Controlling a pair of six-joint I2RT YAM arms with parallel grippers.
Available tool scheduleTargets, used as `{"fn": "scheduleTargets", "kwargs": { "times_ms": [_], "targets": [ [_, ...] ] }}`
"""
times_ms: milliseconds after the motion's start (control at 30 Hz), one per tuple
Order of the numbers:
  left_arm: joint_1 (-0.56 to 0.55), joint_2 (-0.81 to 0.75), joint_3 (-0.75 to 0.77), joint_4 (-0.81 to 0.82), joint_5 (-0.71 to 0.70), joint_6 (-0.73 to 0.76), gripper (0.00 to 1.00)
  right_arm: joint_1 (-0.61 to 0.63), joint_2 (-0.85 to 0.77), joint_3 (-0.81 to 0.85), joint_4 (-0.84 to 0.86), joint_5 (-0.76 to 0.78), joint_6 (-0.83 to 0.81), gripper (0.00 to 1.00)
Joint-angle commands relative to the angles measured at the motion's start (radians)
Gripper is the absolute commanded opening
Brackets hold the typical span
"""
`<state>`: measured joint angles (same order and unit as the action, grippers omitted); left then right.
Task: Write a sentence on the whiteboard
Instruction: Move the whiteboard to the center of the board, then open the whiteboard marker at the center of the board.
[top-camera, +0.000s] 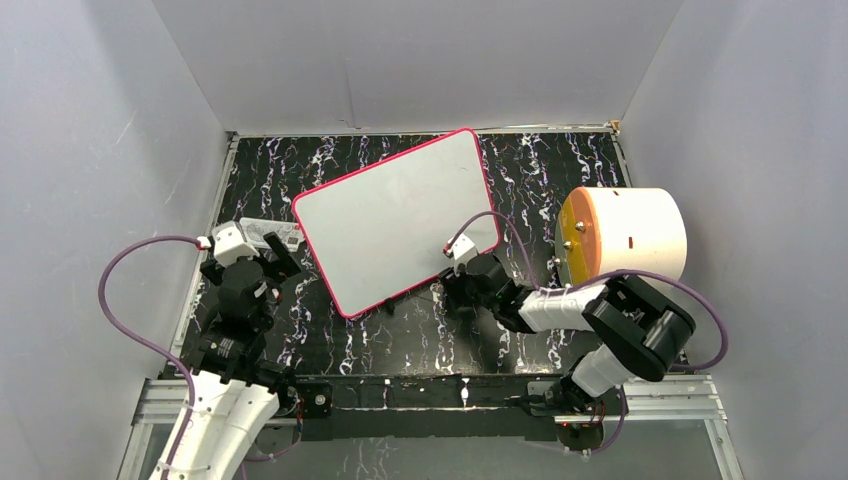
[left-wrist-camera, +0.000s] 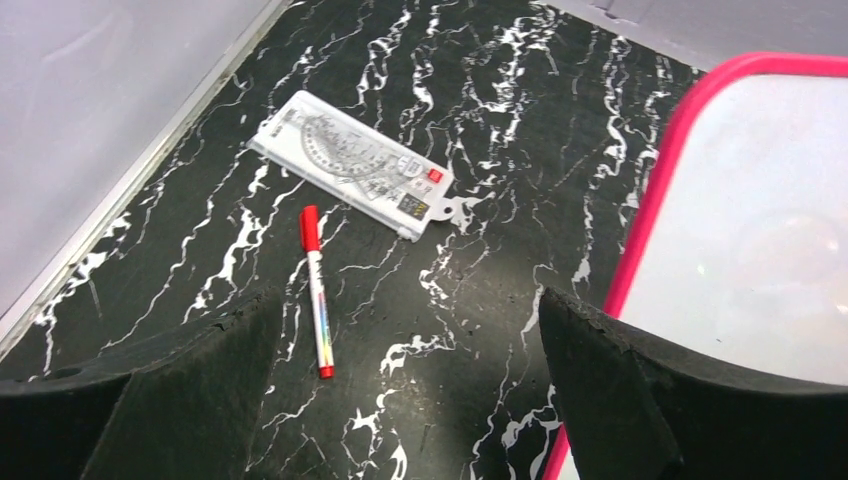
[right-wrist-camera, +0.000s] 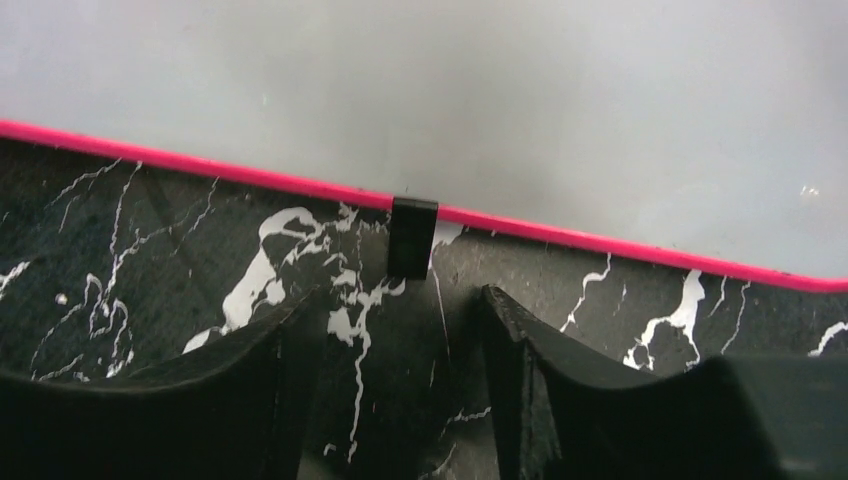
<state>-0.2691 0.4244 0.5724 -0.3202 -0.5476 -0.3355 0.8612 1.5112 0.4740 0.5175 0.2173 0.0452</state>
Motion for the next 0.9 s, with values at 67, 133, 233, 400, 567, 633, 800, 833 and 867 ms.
{"fn": "scheduleTargets", "kwargs": {
  "times_ms": [67,133,233,400,567,633,800,833,867],
  "targets": [
    [0.006,0.082,0.088,-0.042,-0.154,-0.064,0.97,0.007,-0.138,-0.071,0.045,0.01,0.006,0.79],
    [0.007,0.123,0.102,-0.049,-0.18,-0.087,0.98,0.007,-0.188,-0.104,0.074,0.026,0.011,0.87],
    [0.007,0.182,0.121,-0.05,-0.206,-0.125,0.98,0.008,-0.256,-0.147,0.094,0.064,0.026,0.98],
    [0.015,0.262,0.156,-0.038,-0.239,-0.17,0.97,0.008,-0.351,-0.187,0.106,0.122,0.043,0.99],
    [0.13,0.358,0.172,-0.011,-0.16,-0.191,0.96,0.007,-0.41,-0.214,0.115,0.21,0.061,0.99],
    [0.227,0.409,0.18,-0.002,-0.049,-0.194,0.95,0.007,-0.435,-0.227,0.119,0.241,0.072,0.99],
    [0.392,0.587,0.232,-0.017,0.134,-0.18,0.93,0.007,-0.503,-0.268,0.141,0.303,0.091,0.99],
    [0.415,0.625,0.244,-0.021,0.174,-0.168,0.93,0.007,-0.513,-0.274,0.144,0.311,0.094,0.99],
    [0.438,0.664,0.256,-0.029,0.209,-0.159,0.93,0.007,-0.521,-0.279,0.148,0.316,0.096,0.99]
  ]
}}
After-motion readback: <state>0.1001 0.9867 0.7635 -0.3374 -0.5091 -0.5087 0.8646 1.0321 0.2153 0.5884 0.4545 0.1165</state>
